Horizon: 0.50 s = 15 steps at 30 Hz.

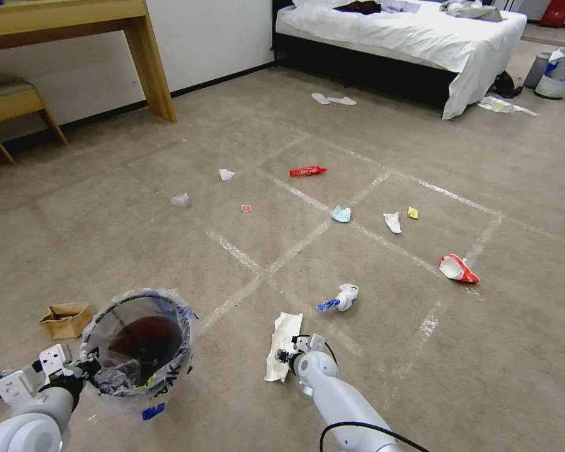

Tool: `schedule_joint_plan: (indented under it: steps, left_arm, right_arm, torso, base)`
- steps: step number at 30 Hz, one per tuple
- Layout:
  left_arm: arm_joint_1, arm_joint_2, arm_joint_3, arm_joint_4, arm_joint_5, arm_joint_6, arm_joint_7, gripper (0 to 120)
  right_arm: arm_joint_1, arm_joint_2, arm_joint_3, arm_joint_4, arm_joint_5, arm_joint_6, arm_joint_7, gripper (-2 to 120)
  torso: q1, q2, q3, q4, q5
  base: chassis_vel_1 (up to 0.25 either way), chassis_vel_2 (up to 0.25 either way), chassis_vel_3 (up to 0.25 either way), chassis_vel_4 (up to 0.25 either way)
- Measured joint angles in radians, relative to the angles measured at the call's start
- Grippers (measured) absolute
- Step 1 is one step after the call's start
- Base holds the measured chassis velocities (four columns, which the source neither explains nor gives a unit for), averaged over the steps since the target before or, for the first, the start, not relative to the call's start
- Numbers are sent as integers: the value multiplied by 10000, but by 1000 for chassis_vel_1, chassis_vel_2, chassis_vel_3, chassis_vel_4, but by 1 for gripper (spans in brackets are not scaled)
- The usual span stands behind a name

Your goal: Pick up the trash bin and place the garbage on the floor into it.

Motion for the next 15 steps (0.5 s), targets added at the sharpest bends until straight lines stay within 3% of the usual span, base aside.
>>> schedule_joint_plan:
  steps: [1,8,15]
  left_arm:
    - [-2,-34,7,0,52,-18,13,1]
    - [-6,-85,9,65,145,-57,35,1]
    - [-30,-87,19,52,144,-57,36,1]
  right_arm:
    - [-32,2,-40,-2,-12,63,-94,24]
    - [-168,2,-127,147,-68,185,-277,1]
    - [-607,-61,-249,1197,201,173,-236,0]
  torso:
    - [0,0,0,-4,0]
    - [0,-1,0,-5,-2]
    - [0,-2,0,-3,0]
  base:
    - [0,0,0,0]
    - [0,0,0,0]
    - [0,0,0,0]
